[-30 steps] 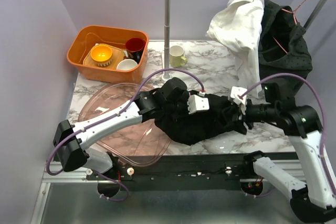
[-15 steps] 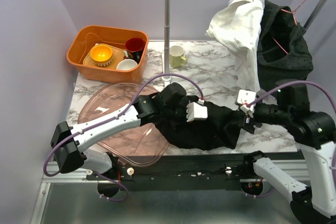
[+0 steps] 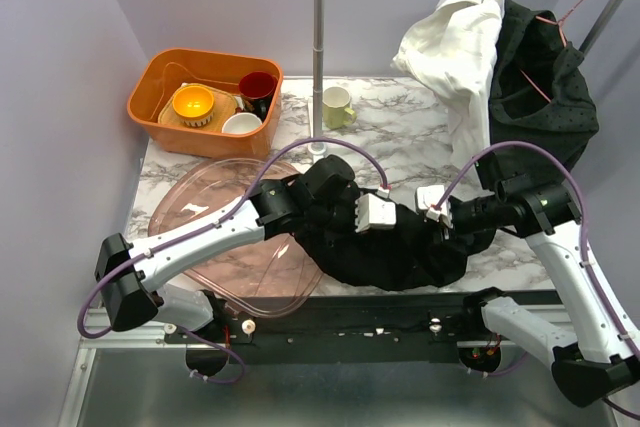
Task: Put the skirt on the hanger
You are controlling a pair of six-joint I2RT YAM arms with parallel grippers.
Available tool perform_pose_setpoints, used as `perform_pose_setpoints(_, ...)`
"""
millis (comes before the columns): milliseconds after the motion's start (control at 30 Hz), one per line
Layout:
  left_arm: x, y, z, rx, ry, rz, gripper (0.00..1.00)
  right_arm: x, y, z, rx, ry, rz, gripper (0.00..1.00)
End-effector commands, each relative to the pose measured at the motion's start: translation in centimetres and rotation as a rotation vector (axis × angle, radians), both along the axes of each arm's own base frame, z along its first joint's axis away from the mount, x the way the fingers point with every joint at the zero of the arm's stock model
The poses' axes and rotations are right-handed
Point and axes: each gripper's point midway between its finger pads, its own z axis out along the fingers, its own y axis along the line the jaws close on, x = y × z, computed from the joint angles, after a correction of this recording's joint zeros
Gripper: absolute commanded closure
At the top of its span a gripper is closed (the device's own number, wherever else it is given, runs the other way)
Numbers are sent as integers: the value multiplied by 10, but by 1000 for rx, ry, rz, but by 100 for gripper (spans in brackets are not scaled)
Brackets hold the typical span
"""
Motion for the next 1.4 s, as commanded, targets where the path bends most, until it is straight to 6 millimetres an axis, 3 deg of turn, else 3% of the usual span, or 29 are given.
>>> perform_pose_setpoints(0, 2, -15, 56, -165, -55, -4, 100, -20, 3, -6, 12, 94, 34, 76)
perform_pose_setpoints(100, 13, -15, 61, -184, -92, 43, 100, -17, 9, 10, 63, 61, 17, 99)
perform_pose_setpoints(133, 19, -14, 69, -218, -124, 73, 100, -14, 8, 18, 69, 59, -32, 100)
perform_pose_setpoints(167, 28, -11, 73, -228, -155, 118, 94, -11, 6, 21, 68, 53, -76, 99)
perform_pose_setpoints(233, 37, -1, 100, -312, -210, 197, 69, -1, 1, 28, 76, 27, -189, 99)
perform_pose_setpoints(267, 41, 5, 110, -338, -232, 228, 42, 2, -5, 27, 58, 9, -229, 99)
perform_pose_setpoints(367, 51, 31, 144, -430, -323, 341, 16, 5, -9, 40, 112, -25, -335, 99)
perform_pose_setpoints(433, 59, 50, 153, -435, -359, 425, 9, 7, -11, 49, 148, -25, -409, 99)
perform_pose_setpoints(533, 64, 66, 149, -424, -356, 517, 7, 15, -17, 65, 190, -53, -519, 99)
perform_pose_setpoints(633, 46, 48, 136, -496, -212, 461, 7, 22, -16, 74, 231, -40, -578, 99)
perform_pose_setpoints(700, 36, 35, 131, -544, -92, 465, 1, 33, -16, 73, 234, -16, -619, 99)
perform_pose_setpoints(800, 41, 22, 126, -604, 0, 557, 1, 36, -14, 73, 255, 8, -631, 99)
perform_pose_setpoints(900, 79, 42, 110, -568, -76, 796, 1, 34, -14, 75, 263, 8, -631, 99)
perform_pose_setpoints(1000, 89, 44, 89, -552, -46, 808, 1, 35, -19, 76, 265, -13, -654, 99)
perform_pose_setpoints(1133, 114, 33, 56, -483, 64, 853, 1, 32, -16, 74, 281, 2, -640, 99)
perform_pose_setpoints(1233, 123, 14, 54, -517, 162, 773, 5, 32, -16, 74, 286, 1, -641, 99)
perform_pose_setpoints(1300, 120, 2, 59, -561, 239, 701, 24, 32, -18, 75, 287, -8, -650, 99)
perform_pose_setpoints(1333, 118, -4, 62, -579, 278, 637, 41, 32, -19, 76, 285, -12, -653, 99)
perform_pose_setpoints(1367, 116, -6, 62, -582, 304, 615, 71, 34, -22, 76, 280, -24, -668, 100)
